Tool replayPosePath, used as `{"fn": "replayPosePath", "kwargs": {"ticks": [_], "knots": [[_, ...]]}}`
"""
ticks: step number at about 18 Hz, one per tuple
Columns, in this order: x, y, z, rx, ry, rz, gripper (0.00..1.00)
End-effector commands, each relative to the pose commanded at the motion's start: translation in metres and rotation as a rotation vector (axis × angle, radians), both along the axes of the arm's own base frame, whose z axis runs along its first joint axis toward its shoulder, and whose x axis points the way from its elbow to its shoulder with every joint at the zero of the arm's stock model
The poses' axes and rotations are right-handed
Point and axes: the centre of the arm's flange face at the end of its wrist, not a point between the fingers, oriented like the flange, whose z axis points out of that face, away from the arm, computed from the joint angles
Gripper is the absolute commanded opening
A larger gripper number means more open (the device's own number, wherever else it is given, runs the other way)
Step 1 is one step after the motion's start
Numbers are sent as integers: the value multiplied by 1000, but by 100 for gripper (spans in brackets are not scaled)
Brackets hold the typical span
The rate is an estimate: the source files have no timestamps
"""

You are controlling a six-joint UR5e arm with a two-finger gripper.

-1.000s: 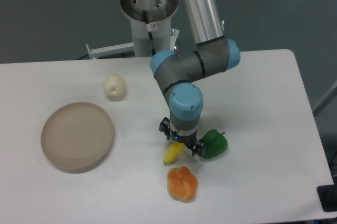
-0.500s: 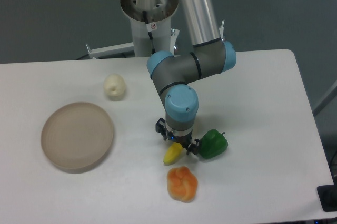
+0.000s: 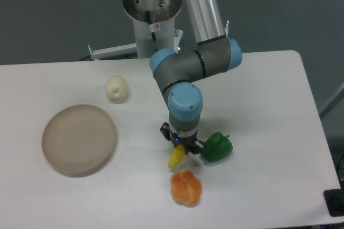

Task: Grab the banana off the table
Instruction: 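Close the gripper fingers around the banana, then lift the grasped banana up off the table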

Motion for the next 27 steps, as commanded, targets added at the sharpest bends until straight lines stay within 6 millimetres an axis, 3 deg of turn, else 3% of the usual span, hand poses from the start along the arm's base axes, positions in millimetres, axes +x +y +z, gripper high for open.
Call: {"fn": "replayPosePath", "kwargs": {"ticks": [3, 7, 11, 13, 16, 19, 27], "knots": [[-6, -5, 21, 11, 16, -1, 21], [-35, -14, 52, 35, 38, 36, 21], [-67, -19, 74, 17, 40, -36, 21], [-90, -24, 70, 19, 40, -24, 21], [-100, -16, 68, 13, 47, -73, 18], [-118, -20, 69, 14, 54, -90, 14], [-136, -8, 72, -3, 98, -174, 14]]}}
